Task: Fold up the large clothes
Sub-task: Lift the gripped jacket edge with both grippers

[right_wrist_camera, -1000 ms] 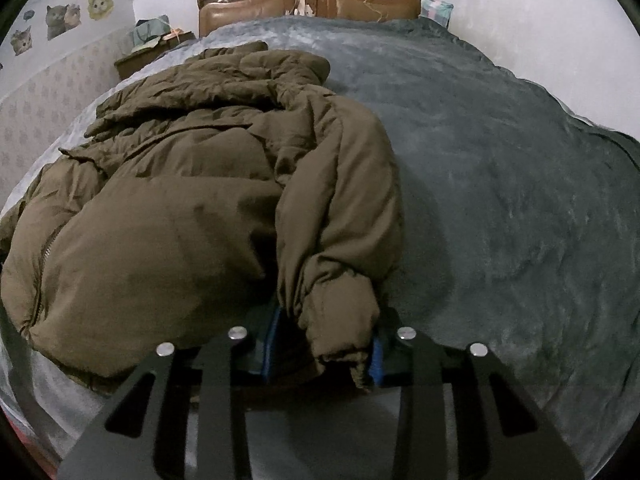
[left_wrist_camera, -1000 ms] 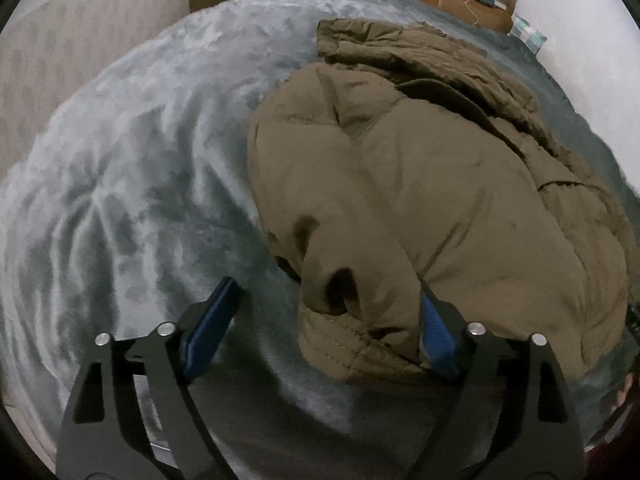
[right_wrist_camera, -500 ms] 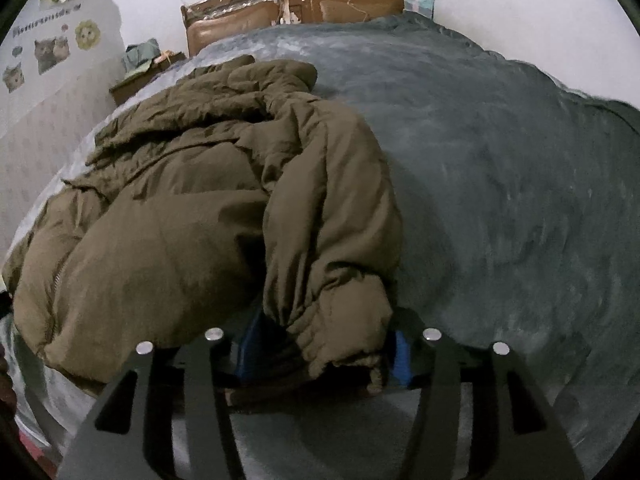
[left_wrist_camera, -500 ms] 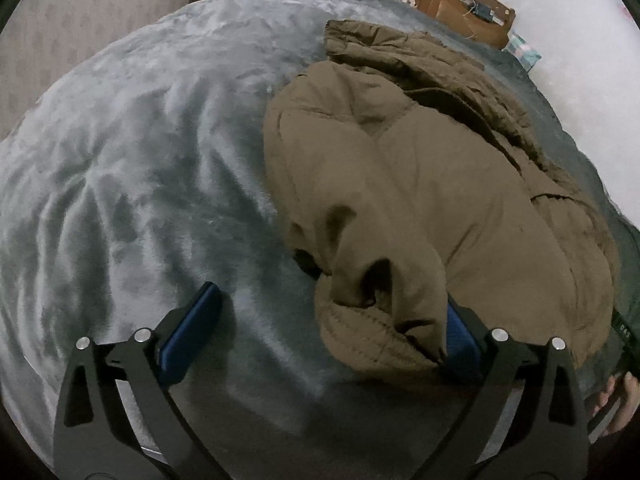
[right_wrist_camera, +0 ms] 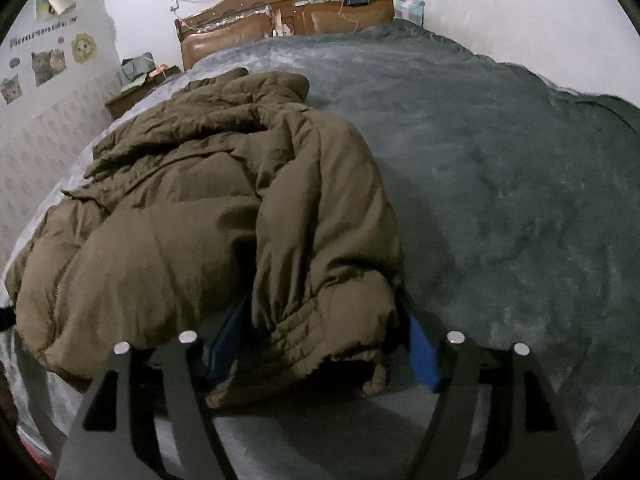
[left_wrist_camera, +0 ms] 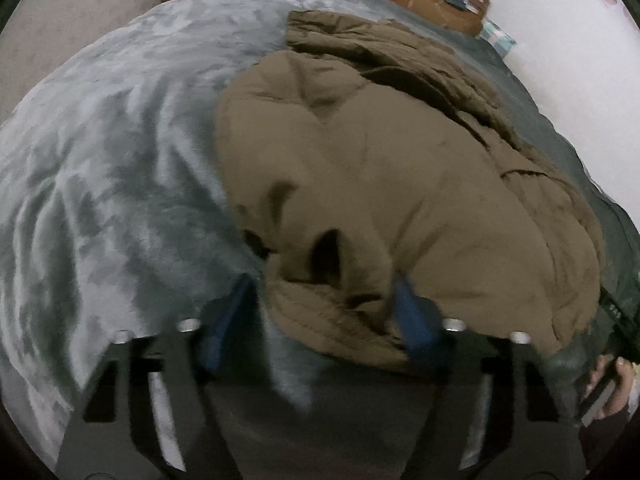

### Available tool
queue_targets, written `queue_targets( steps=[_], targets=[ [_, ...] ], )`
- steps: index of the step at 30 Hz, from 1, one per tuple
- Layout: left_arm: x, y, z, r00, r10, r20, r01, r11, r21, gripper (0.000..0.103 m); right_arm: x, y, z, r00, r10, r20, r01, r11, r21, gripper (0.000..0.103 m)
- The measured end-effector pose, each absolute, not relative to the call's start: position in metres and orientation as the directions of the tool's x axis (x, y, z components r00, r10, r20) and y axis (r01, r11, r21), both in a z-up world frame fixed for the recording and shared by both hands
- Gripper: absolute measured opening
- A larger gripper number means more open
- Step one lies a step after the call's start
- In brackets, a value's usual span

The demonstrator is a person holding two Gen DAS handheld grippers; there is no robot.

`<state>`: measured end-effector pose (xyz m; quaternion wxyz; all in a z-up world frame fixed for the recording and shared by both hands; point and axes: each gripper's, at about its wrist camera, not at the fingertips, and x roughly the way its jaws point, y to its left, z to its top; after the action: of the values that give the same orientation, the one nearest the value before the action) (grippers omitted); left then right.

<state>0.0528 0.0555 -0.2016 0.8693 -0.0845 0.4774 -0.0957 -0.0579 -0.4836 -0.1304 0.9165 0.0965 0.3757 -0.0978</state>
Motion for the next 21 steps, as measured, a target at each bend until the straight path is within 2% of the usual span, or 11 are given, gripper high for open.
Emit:
queue_targets(
  steps=[3,6,11,17,21],
  targets=[
    [0.055,0.043,-0.198,0.524,-0.228,-0.821,0.116,0.974,-0.196,0.039,-0.06,-0.479,-0.128,0.706,-0.139,-0.694,0.254,0.965,0.065,0.072],
    [0.057,0.036,-0.196,0.525,-0.214,-0.824,0.119,0.977,-0.178,0.029,-0.063,-0.476,-0.126,0.714,-0.153,-0.683,0.25,0.967,0.046,0.072],
    [0.054,0.047,-0.199,0.518,-0.224,-0.825,0.091,0.974,-0.207,0.026,-0.068,-0.481,-0.124,0.722,-0.144,-0.677,0.247,0.967,0.058,0.072],
    [0.051,0.045,-0.2,0.517,-0.201,-0.832,0.106,0.98,-0.171,0.026,-0.068,-0.485,-0.126,0.719,-0.112,-0.686,0.217,0.974,0.068,0.07],
    [0.055,0.037,-0.2,0.514,-0.183,-0.838,0.128,0.982,-0.136,0.026,-0.064,-0.481,-0.131,0.713,-0.072,-0.698,0.148,0.988,0.05,0.055]
  ],
)
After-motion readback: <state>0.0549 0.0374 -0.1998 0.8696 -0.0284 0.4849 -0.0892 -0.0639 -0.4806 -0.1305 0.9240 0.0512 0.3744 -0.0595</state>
